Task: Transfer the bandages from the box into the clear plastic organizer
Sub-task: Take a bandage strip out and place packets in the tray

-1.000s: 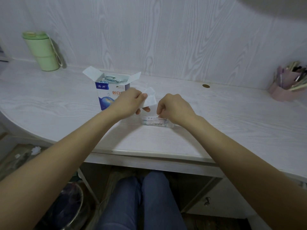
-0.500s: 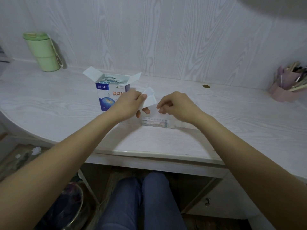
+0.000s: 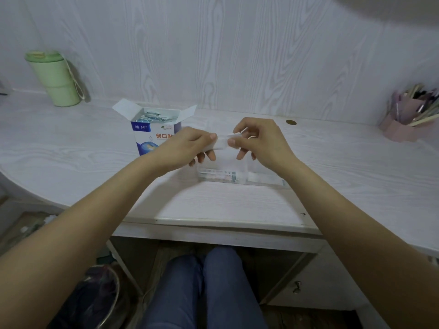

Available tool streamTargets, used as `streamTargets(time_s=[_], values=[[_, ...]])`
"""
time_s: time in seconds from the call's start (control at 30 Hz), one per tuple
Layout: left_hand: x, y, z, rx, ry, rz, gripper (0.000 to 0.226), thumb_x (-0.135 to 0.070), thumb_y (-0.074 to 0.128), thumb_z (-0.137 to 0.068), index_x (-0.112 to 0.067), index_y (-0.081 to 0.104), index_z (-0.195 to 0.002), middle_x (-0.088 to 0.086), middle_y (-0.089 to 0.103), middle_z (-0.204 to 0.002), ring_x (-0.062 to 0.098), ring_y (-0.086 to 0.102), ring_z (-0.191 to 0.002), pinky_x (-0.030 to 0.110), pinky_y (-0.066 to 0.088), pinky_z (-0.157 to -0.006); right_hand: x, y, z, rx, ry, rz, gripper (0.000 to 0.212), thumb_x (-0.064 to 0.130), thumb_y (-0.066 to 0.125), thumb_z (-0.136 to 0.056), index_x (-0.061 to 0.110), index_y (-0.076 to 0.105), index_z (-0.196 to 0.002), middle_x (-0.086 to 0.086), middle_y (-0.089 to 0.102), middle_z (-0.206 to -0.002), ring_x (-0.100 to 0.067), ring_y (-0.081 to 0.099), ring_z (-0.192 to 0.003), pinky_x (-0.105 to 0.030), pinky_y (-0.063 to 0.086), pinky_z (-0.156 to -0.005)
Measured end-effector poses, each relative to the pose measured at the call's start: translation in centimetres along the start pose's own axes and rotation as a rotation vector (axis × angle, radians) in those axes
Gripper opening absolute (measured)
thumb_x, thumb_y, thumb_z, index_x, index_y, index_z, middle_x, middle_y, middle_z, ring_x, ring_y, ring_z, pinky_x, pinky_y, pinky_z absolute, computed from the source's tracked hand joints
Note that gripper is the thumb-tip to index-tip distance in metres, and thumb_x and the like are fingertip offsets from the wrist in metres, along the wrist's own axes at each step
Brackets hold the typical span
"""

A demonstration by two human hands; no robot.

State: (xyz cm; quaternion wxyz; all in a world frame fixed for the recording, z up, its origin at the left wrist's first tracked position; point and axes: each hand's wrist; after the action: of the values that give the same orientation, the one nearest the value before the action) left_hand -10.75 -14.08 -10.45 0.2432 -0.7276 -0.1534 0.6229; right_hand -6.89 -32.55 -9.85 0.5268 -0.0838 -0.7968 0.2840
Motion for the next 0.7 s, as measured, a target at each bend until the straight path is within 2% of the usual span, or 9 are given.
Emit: streamTargets(time_s=[0.07, 0.13, 0.17, 0.23, 0.3, 0.4, 0.53, 0.63, 0.7], values=[[0.3, -0.1, -0.2, 0.019, -0.009, -0.038, 0.027, -0.026, 0.043, -0.099, -0.016, 0.066, -0.091, -0.003, 0.067, -0.087, -0.001, 0.054, -0.064, 0.014, 0.045, -0.057, -0.2, 0.0, 0.2, 0.043, 0.010, -0.050, 0.004, 0.010, 0.071, -0.082, 0.008, 0.067, -0.081, -0.006, 0.068, -0.074, -0.015, 0.070, -0.065, -0.017, 0.048, -0.054], [0.6, -0.1, -0.3, 0.042, -0.008, -0.096, 0.022, -0.025, 0.050, -0.097, -0.017, 0.068, -0.107, -0.003, 0.067, -0.094, 0.001, 0.057, -0.073, 0.009, 0.045, -0.061, -0.5, 0.0, 0.4, 0.081, 0.029, -0.114, 0.009, 0.013, 0.071, -0.083, 0.004, 0.072, -0.086, -0.008, 0.071, -0.081, -0.014, 0.071, -0.078, -0.019, 0.055, -0.071], [0.7, 0.0, -0.4, 0.047, -0.001, -0.124, 0.024, -0.024, 0.053, -0.095, -0.018, 0.067, -0.114, -0.003, 0.067, -0.097, 0.001, 0.057, -0.077, 0.006, 0.044, -0.063, -0.6, 0.1, 0.6, 0.091, 0.049, -0.148, 0.014, 0.016, 0.071, -0.084, 0.003, 0.074, -0.088, -0.009, 0.073, -0.084, -0.013, 0.071, -0.083, -0.019, 0.055, -0.079], [0.9, 0.2, -0.5, 0.041, 0.010, -0.185, 0.029, -0.024, 0.059, -0.092, -0.020, 0.064, -0.120, -0.005, 0.066, -0.102, 0.000, 0.057, -0.083, 0.002, 0.040, -0.066, -1.0, 0.2, 0.7, 0.089, 0.096, -0.181, 0.019, 0.020, 0.069, -0.086, 0.002, 0.074, -0.089, -0.009, 0.073, -0.086, -0.012, 0.070, -0.087, -0.020, 0.054, -0.085], [1.0, 0.3, -0.6, 0.020, 0.014, -0.218, 0.031, -0.020, 0.064, -0.089, -0.021, 0.064, -0.119, -0.007, 0.066, -0.105, 0.002, 0.057, -0.087, 0.004, 0.040, -0.072, -1.2, 0.4, 0.6, 0.066, 0.122, -0.078, 0.007, 0.014, 0.071, -0.083, 0.009, 0.074, -0.088, -0.006, 0.072, -0.082, -0.013, 0.068, -0.083, -0.025, 0.053, -0.086], [1.3, 0.5, -0.9, 0.000, 0.002, -0.192, 0.032, -0.008, 0.066, -0.085, -0.019, 0.066, -0.115, -0.006, 0.067, -0.104, 0.007, 0.060, -0.090, 0.014, 0.046, -0.080, -1.3, 0.7, 0.4, 0.045, 0.150, 0.040, 0.016, 0.004, 0.073, -0.077, 0.013, 0.071, -0.090, -0.003, 0.068, -0.073, -0.015, 0.066, -0.072, -0.033, 0.054, -0.084], [1.4, 0.4, -1.1, -0.085, -0.017, -0.218, 0.019, -0.006, 0.070, -0.082, -0.018, 0.069, -0.097, -0.005, 0.068, -0.094, 0.011, 0.064, -0.086, 0.013, 0.048, -0.070, -1.0, 1.1, 0.3, 0.047, 0.145, 0.157, 0.009, 0.005, 0.074, -0.076, 0.009, 0.071, -0.083, -0.001, 0.066, -0.065, -0.014, 0.063, -0.060, -0.033, 0.056, -0.071], [1.2, 0.6, -1.2, -0.068, -0.005, -0.327, 0.017, -0.006, 0.072, -0.080, -0.014, 0.073, -0.095, -0.005, 0.064, -0.075, 0.007, 0.058, -0.068, 0.004, 0.039, -0.056, -1.0, 1.6, 0.0, 0.076, 0.146, 0.349, 0.007, 0.015, 0.077, -0.076, 0.015, 0.070, -0.075, -0.002, 0.066, -0.069, -0.016, 0.063, -0.067, -0.030, 0.051, -0.067], [1.0, 0.8, -1.2, -0.033, -0.001, -0.391, 0.018, -0.007, 0.071, -0.080, -0.013, 0.074, -0.097, -0.012, 0.059, -0.068, 0.004, 0.055, -0.066, -0.001, 0.036, -0.054, -1.1, 1.9, -0.1, 0.095, 0.161, 0.454, 0.007, 0.018, 0.076, -0.076, 0.013, 0.072, -0.077, -0.004, 0.067, -0.075, -0.020, 0.061, -0.071, -0.031, 0.048, -0.064]])
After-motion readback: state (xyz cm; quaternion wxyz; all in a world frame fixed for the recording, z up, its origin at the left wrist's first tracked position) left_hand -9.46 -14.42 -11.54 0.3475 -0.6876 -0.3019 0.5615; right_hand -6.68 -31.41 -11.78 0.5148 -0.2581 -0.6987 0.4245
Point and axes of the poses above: each hand's wrist, its own z-axis away from the middle knuckle, its own y-axis out of the palm, x = y × z
